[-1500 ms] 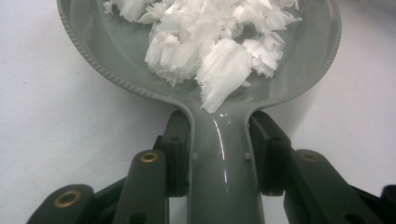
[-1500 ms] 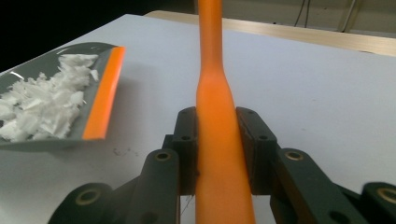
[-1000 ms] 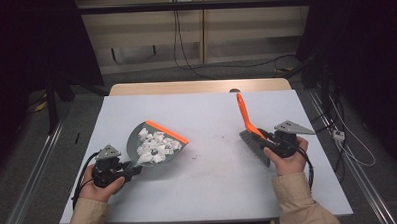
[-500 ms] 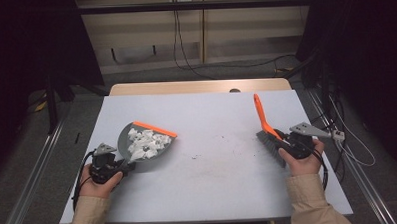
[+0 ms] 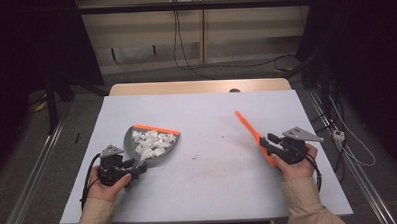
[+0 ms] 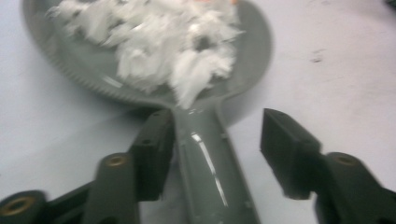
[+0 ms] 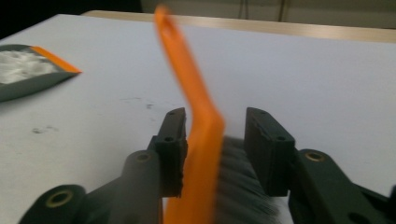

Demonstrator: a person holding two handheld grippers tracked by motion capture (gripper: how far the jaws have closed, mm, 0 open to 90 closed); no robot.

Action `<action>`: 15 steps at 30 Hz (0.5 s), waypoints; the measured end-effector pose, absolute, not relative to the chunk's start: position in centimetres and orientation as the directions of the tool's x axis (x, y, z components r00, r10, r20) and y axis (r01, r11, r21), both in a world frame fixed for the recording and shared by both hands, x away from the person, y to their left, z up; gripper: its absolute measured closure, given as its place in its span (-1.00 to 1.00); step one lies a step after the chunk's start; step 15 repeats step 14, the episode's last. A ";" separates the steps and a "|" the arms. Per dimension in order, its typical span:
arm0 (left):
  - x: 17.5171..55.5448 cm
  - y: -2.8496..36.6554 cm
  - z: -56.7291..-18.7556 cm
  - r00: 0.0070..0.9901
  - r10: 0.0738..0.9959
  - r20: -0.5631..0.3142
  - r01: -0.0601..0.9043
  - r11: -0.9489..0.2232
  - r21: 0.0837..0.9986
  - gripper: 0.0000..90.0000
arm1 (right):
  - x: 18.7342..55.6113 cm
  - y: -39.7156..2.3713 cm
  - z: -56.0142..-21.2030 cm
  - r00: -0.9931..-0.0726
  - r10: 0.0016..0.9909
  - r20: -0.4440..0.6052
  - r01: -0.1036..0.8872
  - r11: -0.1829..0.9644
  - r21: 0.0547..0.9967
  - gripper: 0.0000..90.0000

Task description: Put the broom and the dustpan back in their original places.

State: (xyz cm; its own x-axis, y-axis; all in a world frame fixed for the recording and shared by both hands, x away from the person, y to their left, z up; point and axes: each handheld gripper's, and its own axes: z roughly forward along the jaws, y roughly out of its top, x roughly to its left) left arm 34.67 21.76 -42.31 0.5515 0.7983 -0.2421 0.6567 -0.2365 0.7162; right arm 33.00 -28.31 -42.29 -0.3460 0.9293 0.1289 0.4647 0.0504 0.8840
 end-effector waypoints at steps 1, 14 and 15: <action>34.5 21.8 -42.2 0.564 0.787 -0.249 0.647 -0.235 0.725 -0.09 | 32.9 -28.1 -42.3 -0.354 0.924 0.145 0.462 0.038 0.886 0.21; 34.0 22.8 -41.0 0.684 0.691 -0.235 0.483 -0.188 0.855 -0.69 | 31.7 -27.6 -42.6 -0.439 0.879 0.187 0.431 0.023 0.902 -0.33; 34.0 22.8 -41.0 0.684 0.691 -0.235 0.483 -0.188 0.855 -0.69 | 31.7 -27.6 -42.6 -0.439 0.879 0.187 0.431 0.023 0.902 -0.33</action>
